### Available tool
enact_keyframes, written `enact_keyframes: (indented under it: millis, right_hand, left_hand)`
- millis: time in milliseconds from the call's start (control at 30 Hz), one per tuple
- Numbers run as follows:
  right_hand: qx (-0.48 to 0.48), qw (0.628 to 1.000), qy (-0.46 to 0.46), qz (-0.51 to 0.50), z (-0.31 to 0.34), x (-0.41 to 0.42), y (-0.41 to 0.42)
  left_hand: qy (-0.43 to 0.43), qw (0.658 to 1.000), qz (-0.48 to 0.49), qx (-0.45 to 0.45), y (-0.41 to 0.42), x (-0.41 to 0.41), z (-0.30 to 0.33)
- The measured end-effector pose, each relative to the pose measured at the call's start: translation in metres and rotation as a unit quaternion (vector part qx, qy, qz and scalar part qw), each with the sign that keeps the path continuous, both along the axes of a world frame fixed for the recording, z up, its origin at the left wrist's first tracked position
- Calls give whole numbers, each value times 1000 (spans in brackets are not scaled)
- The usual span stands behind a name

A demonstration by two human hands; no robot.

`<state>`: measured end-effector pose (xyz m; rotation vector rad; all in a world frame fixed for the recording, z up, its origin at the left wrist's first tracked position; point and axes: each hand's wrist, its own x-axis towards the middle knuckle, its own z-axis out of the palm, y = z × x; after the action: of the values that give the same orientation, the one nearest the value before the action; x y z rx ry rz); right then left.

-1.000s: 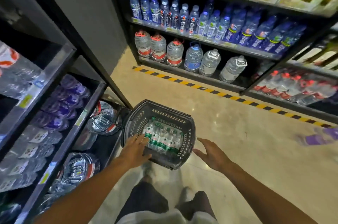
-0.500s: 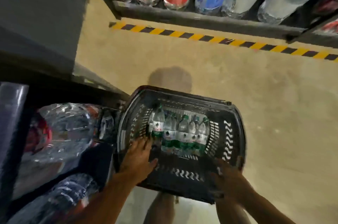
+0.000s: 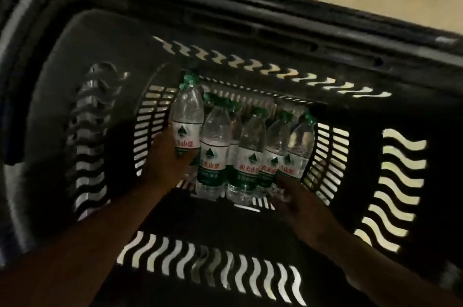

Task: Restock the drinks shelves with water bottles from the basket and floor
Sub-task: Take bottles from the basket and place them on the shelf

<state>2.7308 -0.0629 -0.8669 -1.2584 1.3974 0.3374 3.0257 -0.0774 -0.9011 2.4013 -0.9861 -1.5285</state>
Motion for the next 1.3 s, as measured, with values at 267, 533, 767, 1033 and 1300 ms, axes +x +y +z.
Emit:
enact_keyframes:
  millis: [267,533,767,1033,1300]
  right_hand:
    - [35,998,22,-56,36,3,0]
    - [69,980,46,-182,-1,75,4]
    - [6,958,156,-240,-44,106,15]
    - [122,961,57,-240,5,66,-18]
    - [165,949,6,-267,153,43,-21]
  left_hand:
    - [21,983,102,154,-10,-8,53]
    - [42,981,89,165,23,5,98]
    - [65,977,149,141,29,-2,71]
    - [83,962,222,135,36,-20,100]
    - [119,946,291,82,35,-22,230]
